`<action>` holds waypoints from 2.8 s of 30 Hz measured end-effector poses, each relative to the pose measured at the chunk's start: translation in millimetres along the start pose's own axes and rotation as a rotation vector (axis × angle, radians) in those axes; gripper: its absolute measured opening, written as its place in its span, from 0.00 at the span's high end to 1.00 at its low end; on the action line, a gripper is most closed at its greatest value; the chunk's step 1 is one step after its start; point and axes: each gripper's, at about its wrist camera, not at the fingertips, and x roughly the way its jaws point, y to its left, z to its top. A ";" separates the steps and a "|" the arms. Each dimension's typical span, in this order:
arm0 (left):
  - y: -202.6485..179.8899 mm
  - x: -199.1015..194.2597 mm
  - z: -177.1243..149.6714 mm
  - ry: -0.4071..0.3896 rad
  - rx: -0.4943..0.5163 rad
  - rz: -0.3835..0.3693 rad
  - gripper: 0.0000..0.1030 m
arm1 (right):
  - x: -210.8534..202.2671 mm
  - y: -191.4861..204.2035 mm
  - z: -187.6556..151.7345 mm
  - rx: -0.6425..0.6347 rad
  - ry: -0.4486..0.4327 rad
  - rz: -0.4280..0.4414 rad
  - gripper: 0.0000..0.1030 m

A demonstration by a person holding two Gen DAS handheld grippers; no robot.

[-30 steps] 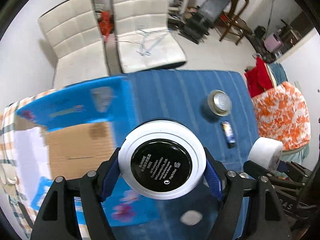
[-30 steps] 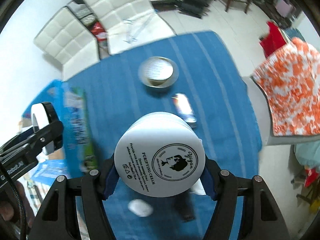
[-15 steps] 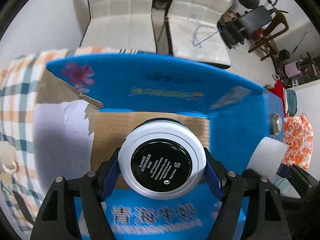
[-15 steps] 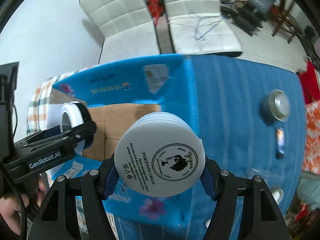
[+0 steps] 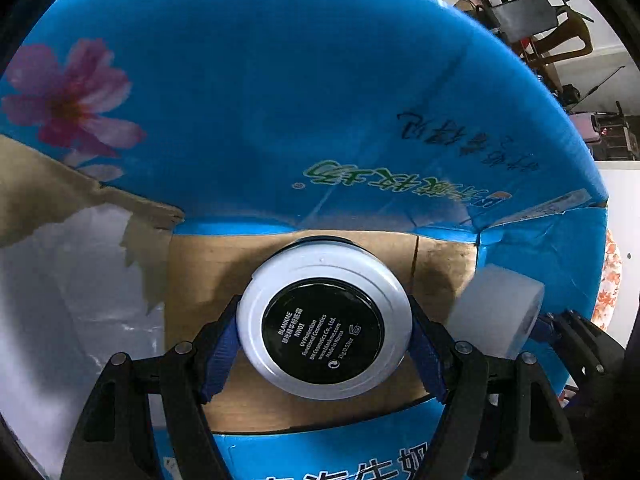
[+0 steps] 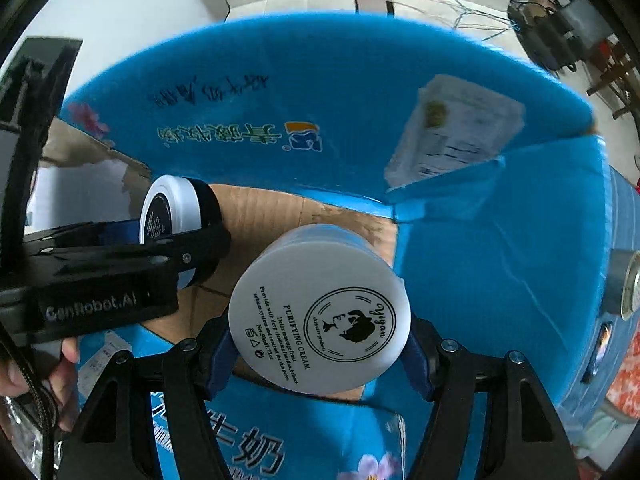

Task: Organize rigid objects
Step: 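Carry both jars into the blue box and open both tools, then lift both tools out of the blue box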

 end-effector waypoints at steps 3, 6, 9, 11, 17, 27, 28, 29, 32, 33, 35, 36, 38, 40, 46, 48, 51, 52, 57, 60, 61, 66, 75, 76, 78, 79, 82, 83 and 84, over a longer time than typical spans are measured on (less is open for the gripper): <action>-1.3 0.3 3.6 0.005 -0.006 0.001 0.28 | 4.4 4.7 5.0 -0.016 -0.005 0.018 0.31; 0.7 -2.0 8.0 0.011 -0.013 0.002 0.28 | 9.4 7.1 12.8 -0.025 0.003 0.051 0.31; -0.1 -4.9 13.8 0.022 -0.026 0.007 0.28 | 12.6 5.1 20.5 -0.022 0.014 0.081 0.31; -1.7 -6.6 16.3 0.032 -0.033 0.020 0.28 | 14.7 0.2 23.9 -0.021 0.027 0.094 0.31; -4.1 -7.2 16.1 0.052 -0.044 0.043 0.22 | 12.9 -4.8 21.1 -0.020 0.034 0.095 0.30; -8.0 -29.8 18.2 0.028 -0.055 0.032 0.01 | 2.7 -7.8 16.0 -0.015 0.006 0.096 0.20; -9.5 -32.1 16.5 0.026 -0.054 0.038 0.01 | -0.5 -7.2 14.3 -0.016 0.000 0.088 0.18; -10.6 -35.4 15.2 0.022 -0.053 0.050 0.01 | -3.7 -5.8 12.0 -0.014 -0.004 0.079 0.17; -15.1 -52.9 11.3 -0.020 -0.039 0.100 0.01 | -12.0 -4.7 1.6 -0.004 -0.024 0.054 0.13; -17.2 -59.5 9.2 -0.034 -0.032 0.115 0.00 | -15.0 -4.2 -3.0 0.006 -0.029 0.049 0.11; -19.0 -68.2 0.0 -0.056 -0.025 0.133 0.00 | -19.4 -4.0 -13.1 0.022 -0.045 0.030 0.07; -19.4 -71.4 -8.7 -0.068 -0.023 0.142 0.00 | -23.3 -3.3 -18.3 0.029 -0.058 0.009 0.04; -18.5 -78.8 -27.7 -0.086 -0.014 0.162 0.00 | -28.2 2.3 -36.3 0.046 -0.073 -0.024 0.02; -15.7 -78.6 -65.0 -0.113 -0.004 0.183 0.01 | -34.8 0.1 -48.8 0.071 -0.085 -0.043 0.02; -3.6 -112.9 -103.2 -0.263 0.004 0.294 0.01 | -65.7 -2.4 -84.0 0.100 -0.154 -0.100 0.01; -12.1 -123.9 -116.6 -0.308 0.011 0.309 0.01 | -83.7 -2.3 -97.6 0.102 -0.183 -0.105 0.01; -20.9 -141.3 -135.4 -0.372 0.024 0.335 0.01 | -109.2 -1.0 -111.7 0.098 -0.229 -0.105 0.01; -24.5 -147.0 -139.8 -0.389 0.027 0.339 0.01 | -116.3 1.0 -111.4 0.095 -0.242 -0.103 0.01; -36.1 -167.2 -164.8 -0.449 0.027 0.338 0.01 | -156.0 12.1 -133.6 0.073 -0.296 -0.084 0.01; -42.1 -181.4 -179.7 -0.476 0.022 0.325 0.01 | -174.4 18.6 -148.6 0.057 -0.320 -0.075 0.01; -44.4 -188.1 -184.9 -0.484 0.023 0.324 0.01 | -177.6 20.2 -151.9 0.055 -0.323 -0.070 0.01; -55.8 -211.2 -205.5 -0.535 0.024 0.313 0.01 | -207.4 25.2 -172.8 0.039 -0.363 -0.042 0.01; -87.7 -227.6 -224.6 -0.579 0.042 0.274 0.01 | -242.8 11.7 -199.1 0.045 -0.408 0.007 0.01; -94.0 -225.6 -224.4 -0.578 0.052 0.271 0.01 | -243.5 4.0 -201.9 0.058 -0.406 0.013 0.01; -113.7 -216.7 -220.7 -0.564 0.088 0.268 0.01 | -241.5 -18.8 -207.9 0.096 -0.396 0.012 0.02; -123.5 -211.7 -218.5 -0.557 0.106 0.264 0.01 | -239.6 -30.2 -211.1 0.116 -0.393 0.004 0.02; -160.4 -187.7 -208.6 -0.537 0.176 0.279 0.01 | -227.9 -81.7 -227.0 0.216 -0.374 -0.054 0.01; -169.6 -180.5 -206.1 -0.533 0.191 0.283 0.01 | -220.1 -105.1 -233.8 0.265 -0.356 -0.074 0.01; -181.2 -169.1 -201.6 -0.527 0.209 0.290 0.01 | -209.7 -129.0 -240.0 0.316 -0.335 -0.089 0.01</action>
